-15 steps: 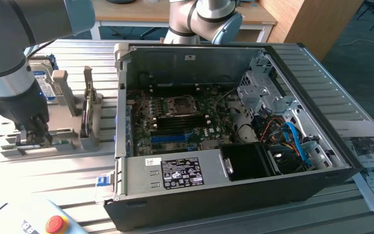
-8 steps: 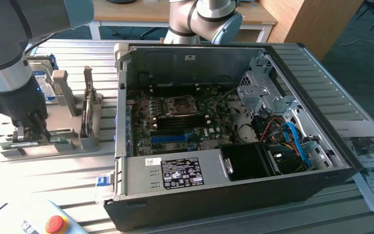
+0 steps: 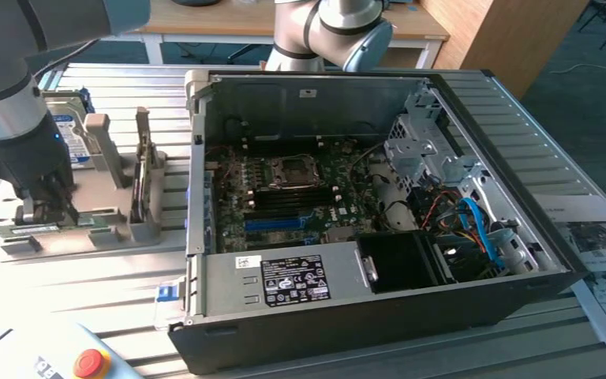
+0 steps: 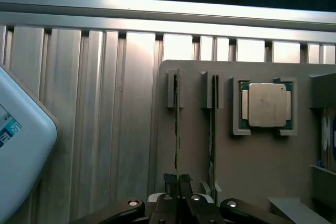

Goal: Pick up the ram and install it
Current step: 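Pick up the ram and move it above insertion slot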

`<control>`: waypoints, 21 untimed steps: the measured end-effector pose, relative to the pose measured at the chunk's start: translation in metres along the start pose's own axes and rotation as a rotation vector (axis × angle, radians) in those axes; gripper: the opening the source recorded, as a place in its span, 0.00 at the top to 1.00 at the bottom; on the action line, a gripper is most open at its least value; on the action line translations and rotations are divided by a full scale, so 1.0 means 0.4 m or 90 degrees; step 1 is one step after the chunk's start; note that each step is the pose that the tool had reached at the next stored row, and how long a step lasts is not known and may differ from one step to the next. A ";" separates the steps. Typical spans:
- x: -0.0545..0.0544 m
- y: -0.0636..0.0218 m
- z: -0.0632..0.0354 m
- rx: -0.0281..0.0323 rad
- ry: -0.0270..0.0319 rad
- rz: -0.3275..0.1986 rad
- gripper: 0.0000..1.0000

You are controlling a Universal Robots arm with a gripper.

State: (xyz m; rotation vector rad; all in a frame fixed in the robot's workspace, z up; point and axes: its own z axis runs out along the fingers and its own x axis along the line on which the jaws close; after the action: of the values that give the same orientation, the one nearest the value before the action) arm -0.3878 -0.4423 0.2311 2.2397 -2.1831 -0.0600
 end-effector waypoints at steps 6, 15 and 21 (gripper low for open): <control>-0.001 0.001 -0.035 -0.0023 -0.0001 0.000 0.88; -0.002 0.003 -0.084 -0.0053 -0.0001 0.000 0.88; -0.002 0.004 -0.121 -0.0057 -0.0001 0.000 0.88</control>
State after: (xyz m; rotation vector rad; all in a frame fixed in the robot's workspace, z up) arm -0.3876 -0.4423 0.2794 2.2350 -2.1787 -0.0698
